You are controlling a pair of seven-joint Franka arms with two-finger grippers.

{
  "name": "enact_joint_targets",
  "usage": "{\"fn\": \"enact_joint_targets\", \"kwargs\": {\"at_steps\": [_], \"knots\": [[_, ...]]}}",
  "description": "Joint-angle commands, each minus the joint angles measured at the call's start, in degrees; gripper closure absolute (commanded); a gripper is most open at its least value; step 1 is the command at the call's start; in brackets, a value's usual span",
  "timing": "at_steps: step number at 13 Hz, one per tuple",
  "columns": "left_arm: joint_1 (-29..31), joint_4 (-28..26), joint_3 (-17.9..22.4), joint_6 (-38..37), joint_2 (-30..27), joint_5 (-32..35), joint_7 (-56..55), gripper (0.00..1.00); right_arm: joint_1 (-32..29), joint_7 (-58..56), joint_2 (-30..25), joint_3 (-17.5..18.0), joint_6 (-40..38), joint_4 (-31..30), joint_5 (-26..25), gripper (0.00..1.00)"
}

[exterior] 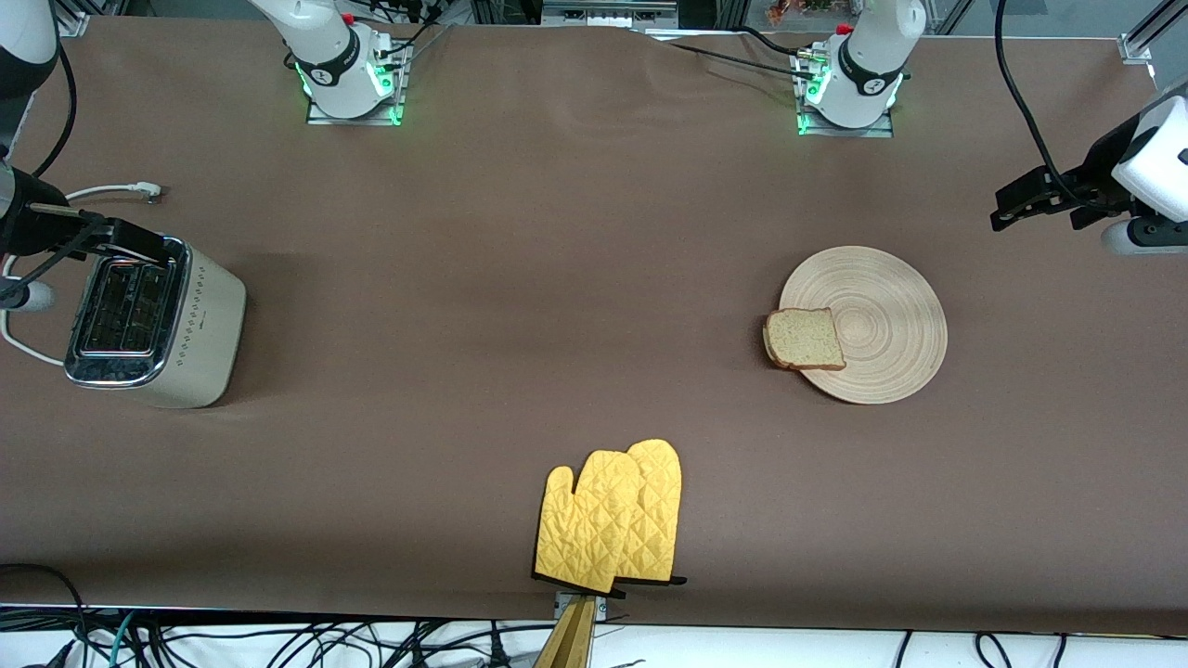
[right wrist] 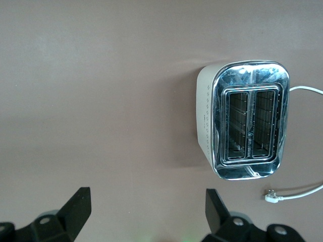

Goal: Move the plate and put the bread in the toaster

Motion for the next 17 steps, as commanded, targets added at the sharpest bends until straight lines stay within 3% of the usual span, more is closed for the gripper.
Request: {"fn": "enact_joint_targets", "kwargs": {"at_steps": [1, 17], "knots": [[0.08, 1.84, -0.16, -0.85, 0.76, 1.61, -0.17, 0.00, -0.21, -0.64, -0.28, 0.09, -0.08, 0.21, 0.87, 0.00], [0.08, 1.93, -0.16, -0.76, 1.55, 1.61, -0.17, 0.00, 0.23, 0.33, 0.69, 0.27, 0.01, -0.23, 1.30, 0.00]]}}
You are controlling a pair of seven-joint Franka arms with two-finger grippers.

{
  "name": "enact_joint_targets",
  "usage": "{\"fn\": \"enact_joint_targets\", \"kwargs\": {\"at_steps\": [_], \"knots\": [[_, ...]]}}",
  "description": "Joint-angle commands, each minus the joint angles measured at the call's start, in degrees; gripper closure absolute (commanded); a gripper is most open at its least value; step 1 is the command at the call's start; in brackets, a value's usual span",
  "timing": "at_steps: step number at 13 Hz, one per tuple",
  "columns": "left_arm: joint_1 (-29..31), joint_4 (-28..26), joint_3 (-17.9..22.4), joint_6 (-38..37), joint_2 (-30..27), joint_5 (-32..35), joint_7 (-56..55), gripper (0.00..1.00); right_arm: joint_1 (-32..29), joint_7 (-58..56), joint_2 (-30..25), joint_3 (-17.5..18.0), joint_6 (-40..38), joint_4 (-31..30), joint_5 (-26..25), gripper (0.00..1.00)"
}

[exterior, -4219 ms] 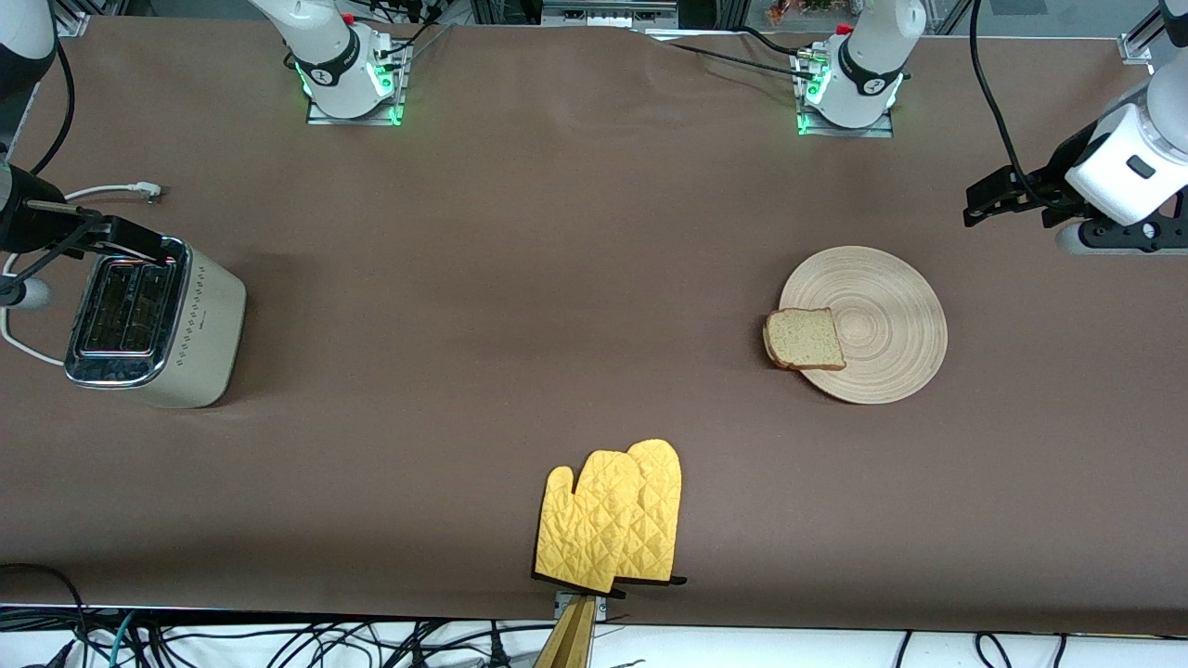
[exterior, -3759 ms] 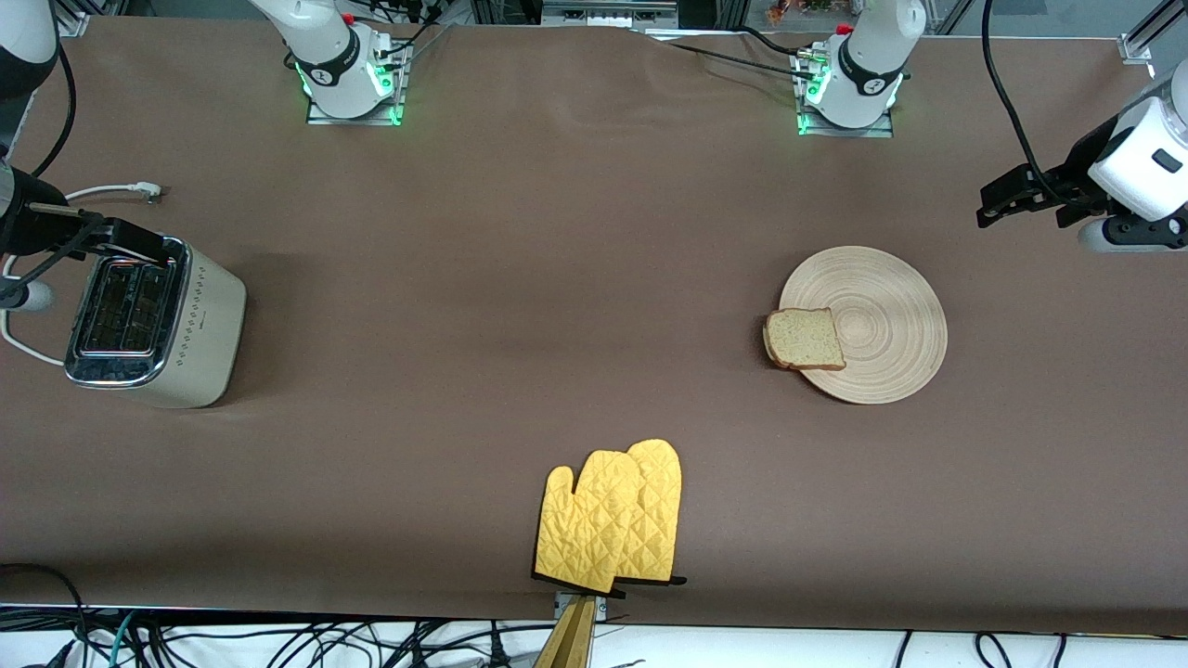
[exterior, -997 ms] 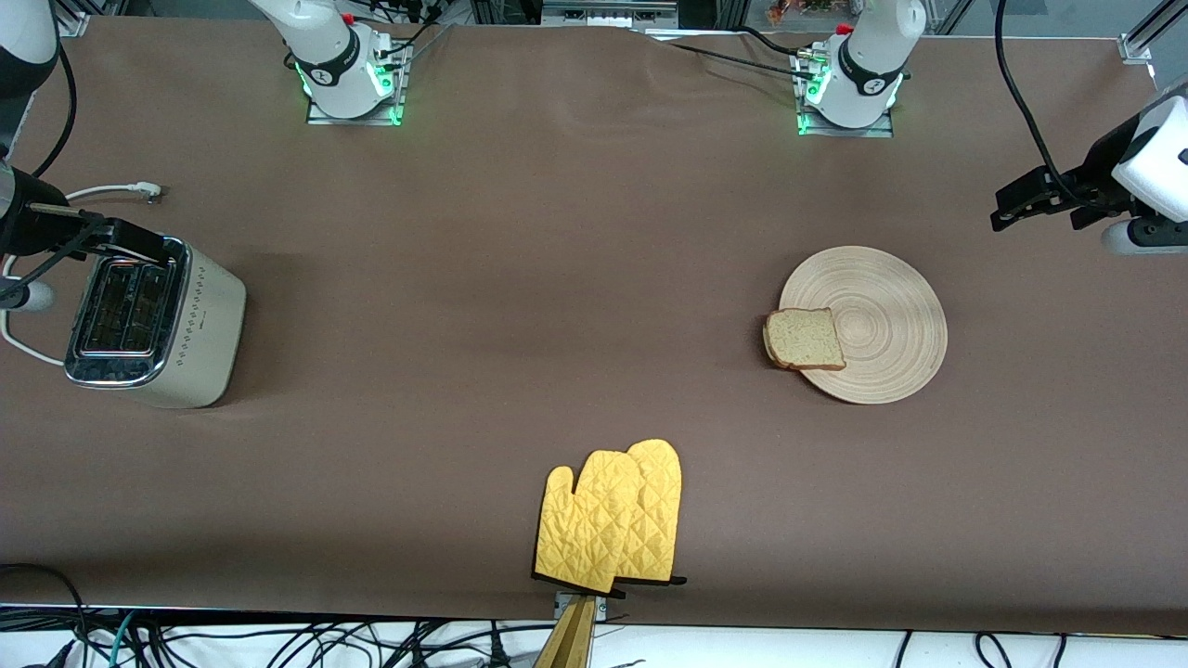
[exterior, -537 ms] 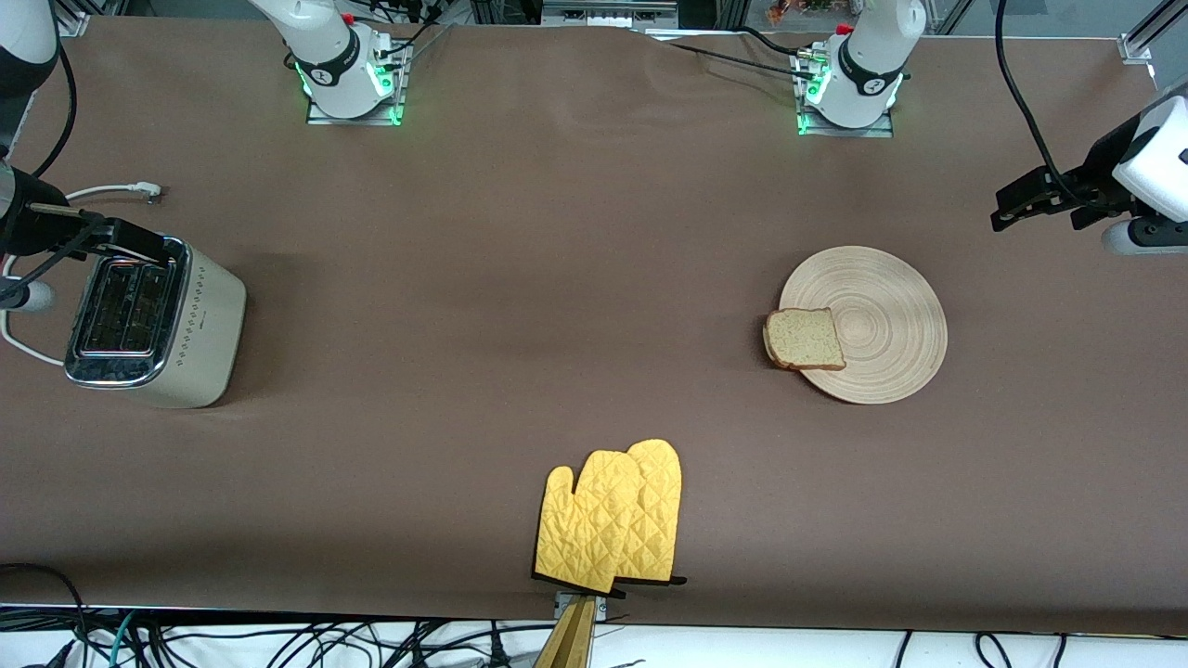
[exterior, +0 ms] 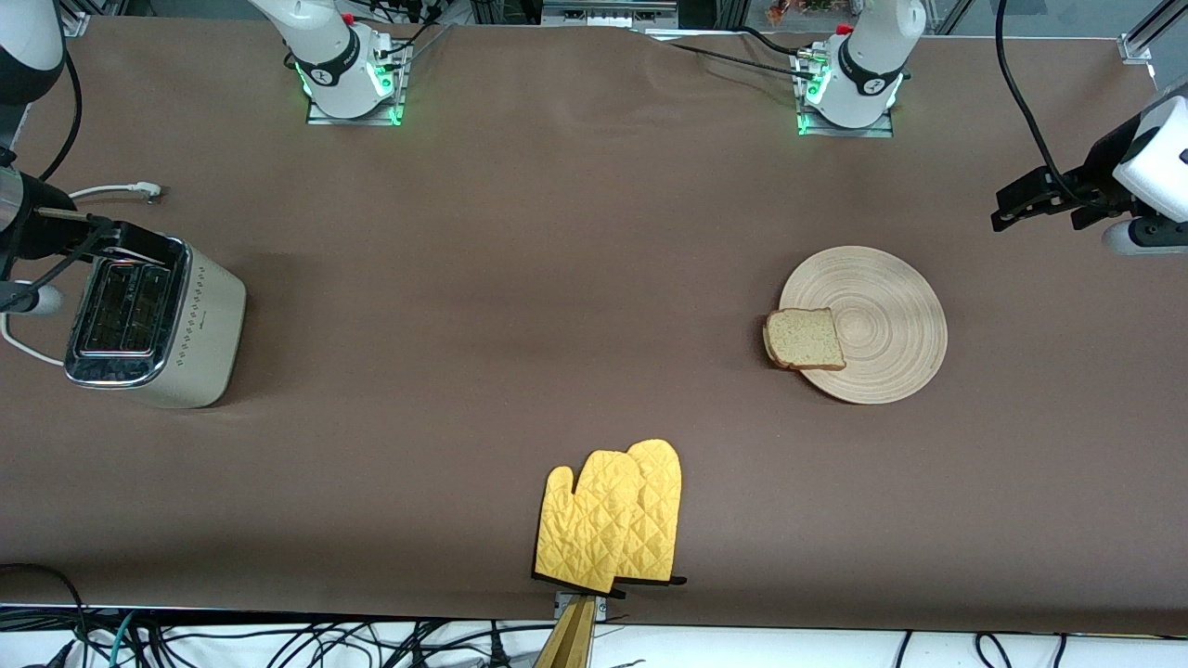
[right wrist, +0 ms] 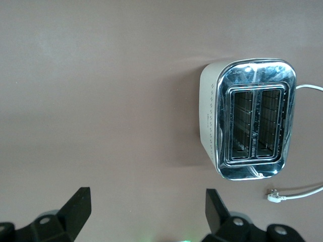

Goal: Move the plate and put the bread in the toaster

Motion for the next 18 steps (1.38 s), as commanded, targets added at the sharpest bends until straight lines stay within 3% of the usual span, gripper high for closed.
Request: {"fn": "enact_joint_targets", "kwargs": {"at_steps": [1, 13, 16, 18], "knots": [[0.04, 1.84, -0.16, -0.76, 1.35, 1.60, -0.17, 0.00, 0.21, 0.27, 0.03, 0.25, -0.04, -0.06, 0.93, 0.00], [0.22, 1.67, 0.27, -3.04, 1.52, 2.04, -0.26, 0.00, 0.56, -0.43, 2.05, 0.25, -0.74, -0.15, 0.84, 0.00], [0.48, -3.41, 0.54, 0.19, 0.30, 2.13, 0.09, 0.00, 0.56, -0.43, 2.05, 0.25, -0.74, -0.15, 0.84, 0.00], [3.63, -7.11, 0.63, 2.05, 0.73, 2.04, 0.80, 0.00, 0.47, -0.52, 2.05, 0.25, -0.74, -0.15, 0.93, 0.00]]}}
